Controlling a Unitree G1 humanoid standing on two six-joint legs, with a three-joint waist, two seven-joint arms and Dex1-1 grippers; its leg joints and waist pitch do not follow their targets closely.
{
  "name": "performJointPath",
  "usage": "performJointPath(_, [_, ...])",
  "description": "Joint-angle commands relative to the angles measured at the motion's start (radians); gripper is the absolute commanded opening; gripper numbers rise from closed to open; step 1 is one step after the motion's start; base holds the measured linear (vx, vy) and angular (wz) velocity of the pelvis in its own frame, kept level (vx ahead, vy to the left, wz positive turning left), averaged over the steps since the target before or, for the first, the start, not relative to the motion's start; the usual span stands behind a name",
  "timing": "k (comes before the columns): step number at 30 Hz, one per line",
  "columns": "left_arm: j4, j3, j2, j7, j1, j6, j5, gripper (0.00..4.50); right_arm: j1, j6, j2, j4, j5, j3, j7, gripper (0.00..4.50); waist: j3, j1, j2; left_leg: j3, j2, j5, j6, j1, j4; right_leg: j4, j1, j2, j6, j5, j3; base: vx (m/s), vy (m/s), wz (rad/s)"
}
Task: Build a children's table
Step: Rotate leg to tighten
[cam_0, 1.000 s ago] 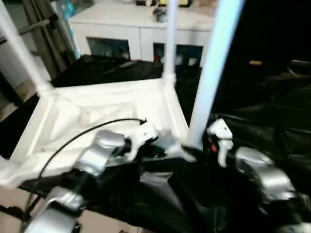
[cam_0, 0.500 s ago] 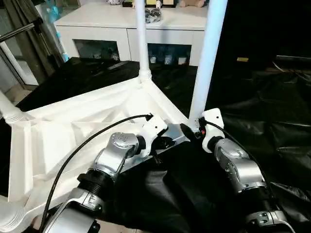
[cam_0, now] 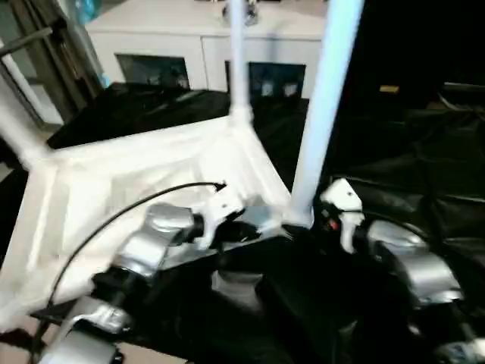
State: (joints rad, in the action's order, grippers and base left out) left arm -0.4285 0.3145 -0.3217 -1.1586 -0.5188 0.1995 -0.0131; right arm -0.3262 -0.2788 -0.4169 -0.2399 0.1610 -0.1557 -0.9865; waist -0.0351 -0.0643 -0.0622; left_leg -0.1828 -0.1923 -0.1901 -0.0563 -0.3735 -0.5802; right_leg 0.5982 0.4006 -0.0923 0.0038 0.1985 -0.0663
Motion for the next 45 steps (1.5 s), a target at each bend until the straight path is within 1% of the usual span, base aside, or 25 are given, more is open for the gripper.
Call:
performJointPath(1, [0.042, 0.022, -0.007, -0.054, 0.008, -0.005, -0.033, 0.0, 0.022, -0.029, -0.016, 0.042, 0.032, -0.07, -0.104, 3.88, 0.062, -0.007, 0.008, 0.007, -0.035, -0.043, 0.155, 0.006, 0.044, -0.041, -0.056, -0.047, -0.305, -0.095, 0.035, 0.0, 0.0, 0.0])
performJointPath(3, [0.05, 0.025, -0.014, -0.069, 0.011, -0.005, -0.037, 0.0, 0.027, -0.037, -0.026, 0.05, 0.036, -0.076, -0.131, 3.88, 0.059, -0.011, 0.009, 0.008, -0.04, -0.094, 0.136, 0.008, 0.049, -0.046, -0.056, -0.048, -0.299, -0.029, 0.036, 0.0, 0.0, 0.0])
performJointPath(5, [0.053, 0.026, -0.02, -0.071, 0.014, -0.01, -0.036, 0.0, 0.033, -0.051, -0.027, 0.054, 0.043, -0.078, -0.141, 3.88, 0.055, -0.013, 0.012, 0.007, -0.041, -0.147, 0.102, 0.01, 0.054, -0.053, -0.054, -0.049, -0.287, 0.053, 0.037, 0.0, 0.0, 0.0])
performJointPath(8, [0.055, 0.023, -0.024, -0.071, 0.016, -0.01, -0.036, 0.0, 0.04, -0.064, -0.015, 0.062, 0.053, -0.077, -0.138, 3.6, 0.051, -0.014, 0.015, 0.008, -0.039, -0.186, 0.067, 0.012, 0.06, -0.061, -0.053, -0.052, -0.26, 0.138, 0.041, 0.0, 0.0, 0.0])
performJointPath(11, [0.057, 0.024, -0.022, -0.07, 0.023, -0.012, -0.033, 0.0, 0.045, -0.066, -0.006, 0.061, 0.054, -0.084, -0.132, 3.39, 0.051, -0.015, 0.014, 0.009, -0.037, -0.192, 0.05, 0.012, 0.06, -0.063, -0.052, -0.052, -0.242, 0.165, 0.043, 0.0, 0.0, 0.0])
performJointPath(14, [0.068, 0.025, -0.02, -0.069, 0.033, -0.004, -0.039, 0.0, 0.048, -0.078, 0.009, 0.071, 0.06, -0.078, -0.115, 3.25, 0.053, -0.014, 0.016, 0.009, -0.036, -0.169, 0.052, 0.01, 0.058, -0.06, -0.053, -0.05, -0.24, 0.137, 0.043, 0.0, 0.0, 0.0])
performJointPath(15, [0.068, 0.025, -0.02, -0.069, 0.033, -0.004, -0.039, 0.0, 0.048, -0.078, 0.009, 0.071, 0.06, -0.078, -0.115, 3.07, 0.054, -0.015, 0.016, 0.009, -0.035, -0.162, 0.054, 0.009, 0.058, -0.059, -0.053, -0.05, -0.241, 0.128, 0.043, 0.0, 0.0, 0.0])
performJointPath(18, [0.033, 0.017, 0.004, -0.013, 0.019, -0.001, -0.021, 0.0, 0.036, -0.069, 0.054, 0.039, 0.035, -0.049, -0.014, 2.92, 0.055, -0.012, 0.013, 0.008, -0.034, -0.15, 0.054, 0.01, 0.056, -0.058, -0.05, -0.049, -0.245, 0.113, 0.042, 0.0, 0.0, 0.0])
performJointPath(19, [0.008, 0.008, 0.025, 0.037, 0.006, 0.01, -0.008, 0.0, 0.02, -0.057, 0.093, -0.008, 0.001, -0.027, 0.088, 2.84, 0.052, -0.008, 0.013, 0.008, -0.033, -0.163, 0.045, 0.01, 0.058, -0.061, -0.048, -0.048, -0.244, 0.132, 0.042, 0.0, 0.0, 0.0])
performJointPath(21, [-0.012, 0.002, 0.047, 0.083, -0.007, 0.019, 0.004, 0.0, 0.004, -0.061, 0.129, -0.05, -0.012, 0.0, 0.176, 2.76, 0.049, -0.002, 0.018, 0.01, -0.03, -0.208, 0.022, 0.012, 0.063, -0.067, -0.05, -0.049, -0.228, 0.209, 0.041, 0.0, 0.0, 0.0])
performJointPath(22, [-0.03, -0.006, 0.068, 0.126, -0.019, 0.031, 0.011, 0.0, -0.006, -0.067, 0.157, -0.079, -0.016, 0.02, 0.233, 2.74, 0.048, 0.002, 0.016, 0.009, -0.03, -0.223, 0.01, 0.017, 0.064, -0.072, -0.044, -0.049, -0.219, 0.242, 0.043, 0.0, 0.0, 0.0])
performJointPath(23, [-0.045, -0.014, 0.091, 0.167, -0.032, 0.046, 0.016, 0.0, -0.015, -0.066, 0.187, -0.104, -0.018, 0.037, 0.289, 2.73, 0.045, 0.009, 0.014, 0.011, -0.029, -0.244, -0.002, 0.017, 0.066, -0.075, -0.043, -0.05, -0.213, 0.278, 0.043, 0.0, 0.0, 0.0])
performJointPath(24, [-0.056, -0.02, 0.111, 0.206, -0.044, 0.059, 0.023, 0.0, -0.023, -0.07, 0.215, -0.124, -0.021, 0.05, 0.339, 2.73, 0.047, 0.01, 0.017, 0.013, -0.028, -0.244, -0.005, 0.015, 0.067, -0.077, -0.048, -0.051, -0.204, 0.292, 0.041, 0.0, 0.0, 0.0])
performJointPath(26, [-0.07, -0.026, 0.142, 0.256, -0.059, 0.075, 0.029, 0.0, -0.034, -0.073, 0.257, -0.148, -0.031, 0.064, 0.417, 2.72, 0.046, 0.012, 0.018, 0.014, -0.028, -0.248, -0.007, 0.016, 0.068, -0.081, -0.044, -0.051, -0.184, 0.32, 0.043, 0.0, 0.0, 0.0])
performJointPath(27, [-0.077, -0.028, 0.157, 0.28, -0.067, 0.083, 0.033, 0.0, -0.04, -0.075, 0.279, -0.161, -0.036, 0.072, 0.457, 2.72, 0.047, 0.013, 0.023, 0.014, -0.027, -0.242, -0.004, 0.013, 0.068, -0.081, -0.047, -0.05, -0.18, 0.317, 0.043, 0.0, 0.0, 0.0])
performJointPath(28, [-0.091, -0.031, 0.197, 0.332, -0.079, 0.098, 0.039, 0.0, -0.053, -0.057, 0.329, -0.195, -0.054, 0.083, 0.552, 2.72, 0.046, 0.013, 0.027, 0.012, -0.027, -0.232, 0.0, 0.011, 0.068, -0.081, -0.044, -0.051, -0.176, 0.315, 0.044, 0.0, 0.0, 0.0])
performJointPath(29, [-0.091, -0.031, 0.197, 0.332, -0.079, 0.098, 0.039, 0.0, -0.053, -0.057, 0.329, -0.195, -0.054, 0.083, 0.552, 2.72, 0.046, 0.014, 0.023, 0.012, -0.026, -0.233, -0.002, 0.014, 0.068, -0.083, -0.041, -0.051, -0.174, 0.323, 0.044, 0.0, 0.0, 0.0])
performJointPath(31, [-0.095, -0.019, 0.229, 0.356, -0.079, 0.095, 0.049, 0.0, -0.058, -0.003, 0.363, -0.225, -0.092, 0.056, 0.588, 2.72, 0.047, 0.013, 0.024, 0.012, -0.028, -0.236, -0.001, 0.014, 0.068, -0.085, -0.039, -0.05, -0.171, 0.312, 0.044, 0.0, 0.0, 0.0])
performJointPath(32, [-0.093, -0.017, 0.234, 0.351, -0.076, 0.091, 0.048, 0.0, -0.057, 0.0, 0.363, -0.223, -0.095, 0.046, 0.569, 2.72, 0.047, 0.013, 0.024, 0.013, -0.027, -0.24, 0.0, 0.012, 0.069, -0.084, -0.042, -0.05, -0.169, 0.306, 0.044, 0.0, 0.0, 0.0])
performJointPath(34, [-0.091, -0.016, 0.238, 0.348, -0.073, 0.089, 0.047, 0.0, -0.056, -0.001, 0.363, -0.222, -0.095, 0.041, 0.555, 3.26, 0.048, 0.011, 0.024, 0.013, -0.027, -0.232, 0.009, 0.011, 0.069, -0.081, -0.044, -0.049, -0.169, 0.282, 0.044, 0.0, 0.0, 0.0])
performJointPath(35, [-0.086, -0.012, 0.234, 0.334, -0.069, 0.086, 0.045, 0.0, -0.055, -0.012, 0.363, -0.209, -0.085, 0.041, 0.534, 3.4, 0.047, 0.014, 0.033, 0.011, -0.028, -0.228, 0.014, 0.009, 0.068, -0.081, -0.044, -0.047, -0.171, 0.271, 0.044, 0.0, 0.0, 0.0])
performJointPath(37, [-0.084, -0.01, 0.229, 0.325, -0.067, 0.087, 0.045, 0.0, -0.054, -0.018, 0.363, -0.201, -0.078, 0.042, 0.523, 3.57, 0.047, 0.012, 0.026, 0.012, -0.029, -0.229, 0.02, 0.009, 0.069, -0.08, -0.044, -0.05, -0.172, 0.274, 0.044, 0.0, 0.0, 0.0])
performJointPath(40, [-0.076, 0.002, 0.18, 0.252, -0.055, 0.061, 0.034, 0.0, -0.054, -0.001, 0.302, -0.16, -0.085, 0.007, 0.433, 3.57, 0.049, 0.014, 0.019, 0.014, -0.029, -0.238, 0.014, 0.009, 0.07, -0.079, -0.046, -0.048, -0.174, 0.261, 0.044, 0.0, 0.0, 0.0])
performJointPath(43, [-0.074, 0.005, 0.167, 0.228, -0.05, 0.054, 0.031, 0.0, -0.052, 0.008, 0.283, -0.149, -0.087, -0.003, 0.404, 3.57, 0.051, 0.017, 0.023, 0.013, -0.028, -0.213, 0.026, 0.005, 0.066, -0.072, -0.051, -0.048, -0.191, 0.188, 0.044, 0.0, 0.0, 0.0])
performJointPath(45, [-0.067, 0.007, 0.122, 0.153, -0.047, 0.025, 0.022, 0.0, -0.03, 0.019, 0.209, -0.078, -0.05, -0.02, 0.253, 3.57, 0.053, 0.018, 0.021, 0.012, -0.027, -0.202, 0.035, 0.006, 0.063, -0.07, -0.053, -0.047, -0.206, 0.163, 0.043, 0.0, 0.0, 0.0])
